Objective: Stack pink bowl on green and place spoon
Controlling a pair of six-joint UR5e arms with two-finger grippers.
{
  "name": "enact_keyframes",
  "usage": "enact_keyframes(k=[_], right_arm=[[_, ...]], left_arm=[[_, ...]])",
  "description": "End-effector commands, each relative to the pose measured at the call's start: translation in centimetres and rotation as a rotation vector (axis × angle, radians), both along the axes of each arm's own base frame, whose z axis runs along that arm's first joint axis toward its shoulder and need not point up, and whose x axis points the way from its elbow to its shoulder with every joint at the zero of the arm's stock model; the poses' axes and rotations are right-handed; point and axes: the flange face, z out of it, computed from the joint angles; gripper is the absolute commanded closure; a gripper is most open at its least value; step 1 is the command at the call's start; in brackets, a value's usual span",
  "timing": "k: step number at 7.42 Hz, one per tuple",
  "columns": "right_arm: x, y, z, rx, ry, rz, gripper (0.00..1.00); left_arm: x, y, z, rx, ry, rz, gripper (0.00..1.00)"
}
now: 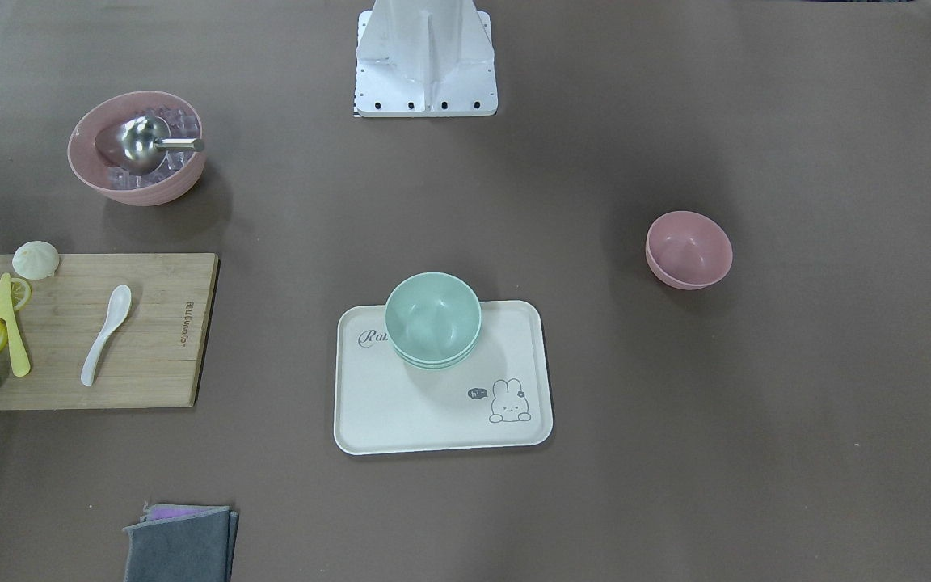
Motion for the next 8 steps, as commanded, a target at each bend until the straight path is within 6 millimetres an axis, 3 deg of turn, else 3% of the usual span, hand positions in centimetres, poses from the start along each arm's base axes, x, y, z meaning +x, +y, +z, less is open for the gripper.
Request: enact_keyframes(k=[1, 2, 4, 5, 8], right_arm=[[-0.7, 0.0, -0.1, 0.001, -0.001, -0.011, 0.00], [-0.8, 0.1, -0.1, 0.002, 0.000, -0.015, 0.00], [-3.7, 0.0, -0.3, 0.012, 0.014, -0.067, 0.00], [-3.8, -0.1, -0.9, 0.023, 0.012, -0.066, 0.00], [-3.9, -0.9, 0.2, 0.060, 0.121, -0.059, 0.00]], left_arm=[[0.1, 0.3, -0.5, 0.013, 0.008, 0.002, 0.02], [0.0, 0.3, -0.5, 0.015, 0.010, 0.001, 0.02], [0.1, 0.5, -1.0, 0.019, 0.022, -0.010, 0.02], [0.0, 0.6, -2.3, 0.045, 0.031, -0.021, 0.02], [0.4, 0.0, -2.4, 0.040, 0.023, -0.026, 0.02]])
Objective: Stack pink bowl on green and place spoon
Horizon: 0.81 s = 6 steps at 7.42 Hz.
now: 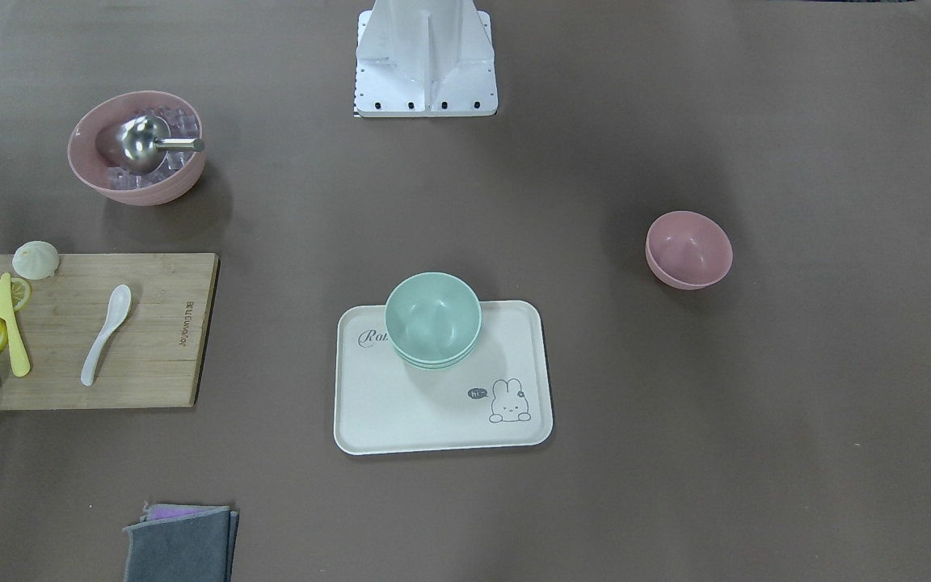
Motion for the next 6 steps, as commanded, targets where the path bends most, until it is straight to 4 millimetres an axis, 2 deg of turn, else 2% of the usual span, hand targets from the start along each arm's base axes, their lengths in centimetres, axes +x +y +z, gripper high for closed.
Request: enact_keyframes(k=[1, 3, 4, 5, 6], right_arm=[[-0.5, -0.4, 0.5, 0.067, 0.056, -0.007, 0.00], [-1.4, -0.3, 0.8, 0.097, 0.029, -0.093, 0.00], [-1.9, -0.1, 0.7, 0.079, -0.039, -0.112, 0.00], [-2.2, 0.3, 0.9, 0.061, -0.088, -0.123, 0.00], [-2.8, 0.3, 0.8, 0.066, -0.080, -0.132, 0.00]], left_arm=[[0.1, -0.4, 0.8, -0.007, -0.005, 0.005, 0.02], [0.4, -1.3, 1.2, -0.026, 0.001, 0.003, 0.02], [0.6, -1.2, 1.9, -0.033, 0.000, 0.008, 0.02], [0.6, -1.3, 1.3, -0.034, 0.003, -0.005, 0.02], [2.4, -1.3, 0.9, -0.047, 0.004, 0.009, 0.02]])
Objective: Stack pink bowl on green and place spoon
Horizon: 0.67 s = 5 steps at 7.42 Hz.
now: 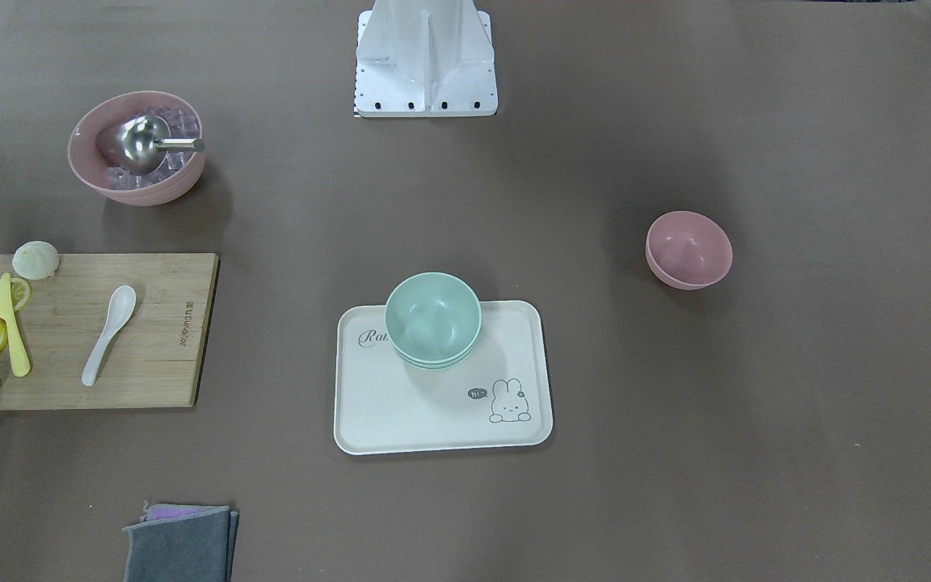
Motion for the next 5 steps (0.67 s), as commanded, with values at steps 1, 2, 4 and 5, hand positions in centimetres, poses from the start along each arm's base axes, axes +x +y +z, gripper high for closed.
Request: enact_keyframes(k=[1, 2, 4, 5], right_arm=[[-0.7, 0.2, 0.1, -0.010, -0.018, -0.014, 0.00], [-0.9, 0.2, 0.0, -0.018, -0.022, -0.009, 0.00], [-3.8, 0.5, -0.5, -0.076, -0.030, 0.003, 0.00], [-5.5, 0.5, -1.1, -0.095, -0.036, 0.024, 0.00]], left_arm=[[2.4, 0.0, -0.6, -0.004, 0.005, 0.018, 0.02], [2.4, 0.0, -0.8, -0.009, 0.010, 0.000, 0.02], [8.4, 1.0, -4.2, -0.019, 0.036, 0.004, 0.02], [14.1, 2.4, -6.9, -0.080, 0.061, -0.061, 0.02]])
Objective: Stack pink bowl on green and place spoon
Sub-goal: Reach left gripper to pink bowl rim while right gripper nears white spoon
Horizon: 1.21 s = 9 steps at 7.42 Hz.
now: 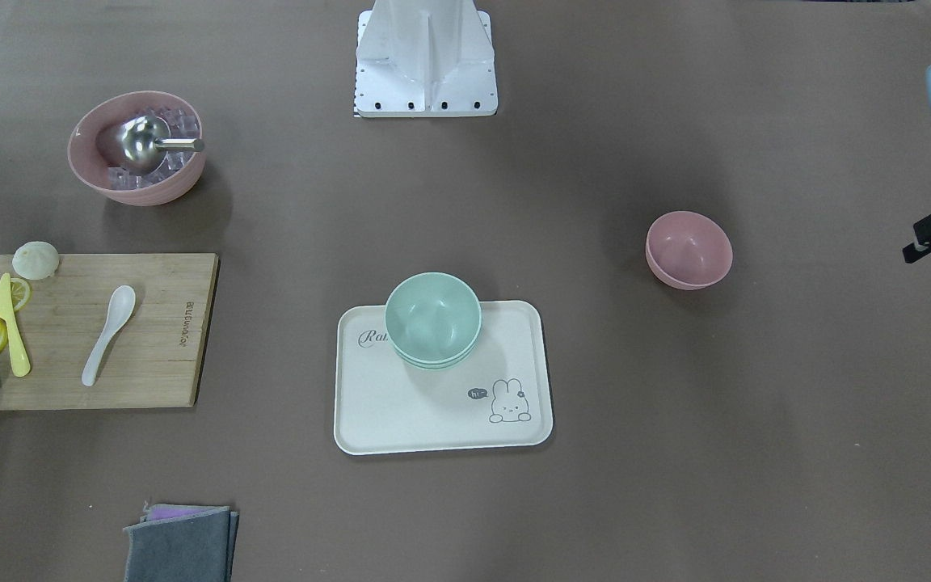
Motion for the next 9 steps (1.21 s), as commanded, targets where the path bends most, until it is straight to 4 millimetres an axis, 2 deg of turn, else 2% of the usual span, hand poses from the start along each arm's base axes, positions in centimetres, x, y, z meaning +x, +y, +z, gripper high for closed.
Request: enact_keyframes(k=[1, 2, 3, 4, 5, 6, 7, 8, 9], right_arm=[[-2.7, 0.2, -0.7, -0.041, -0.010, 0.029, 0.00], [-4.3, 0.0, -0.9, -0.037, 0.002, 0.014, 0.00], [-4.6, -0.7, -1.3, -0.036, 0.002, 0.017, 0.01], [-4.9, -0.8, -1.5, -0.034, 0.001, 0.012, 0.01], [-5.2, -1.0, -1.8, -0.029, -0.001, 0.009, 0.01], [-5.2, -1.1, -1.6, -0.032, 0.002, 0.010, 0.01], [-5.5, -1.6, -1.5, -0.037, 0.002, 0.009, 0.01], [-5.6, -1.8, -1.5, -0.038, 0.003, 0.009, 0.01], [-5.9, -1.9, -1.2, -0.043, 0.005, 0.005, 0.01]], left_arm=[[10.7, 3.2, -4.4, -0.027, 0.043, -0.057, 0.02], [14.7, 4.6, -4.1, -0.060, 0.017, -0.045, 0.02], [17.3, 5.7, -4.1, -0.039, -0.011, -0.019, 0.03], [18.2, 6.5, -3.4, -0.040, -0.019, 0.009, 0.07], [19.7, 7.4, -1.6, -0.066, -0.041, 0.041, 0.10], [21.5, 8.0, -0.8, -0.078, -0.051, 0.072, 0.13], [22.9, 8.6, -0.1, -0.076, -0.051, 0.098, 0.21], [23.0, 8.6, -0.5, -0.066, -0.033, 0.101, 0.89], [23.0, 8.7, -0.3, -0.070, -0.031, 0.105, 1.00]])
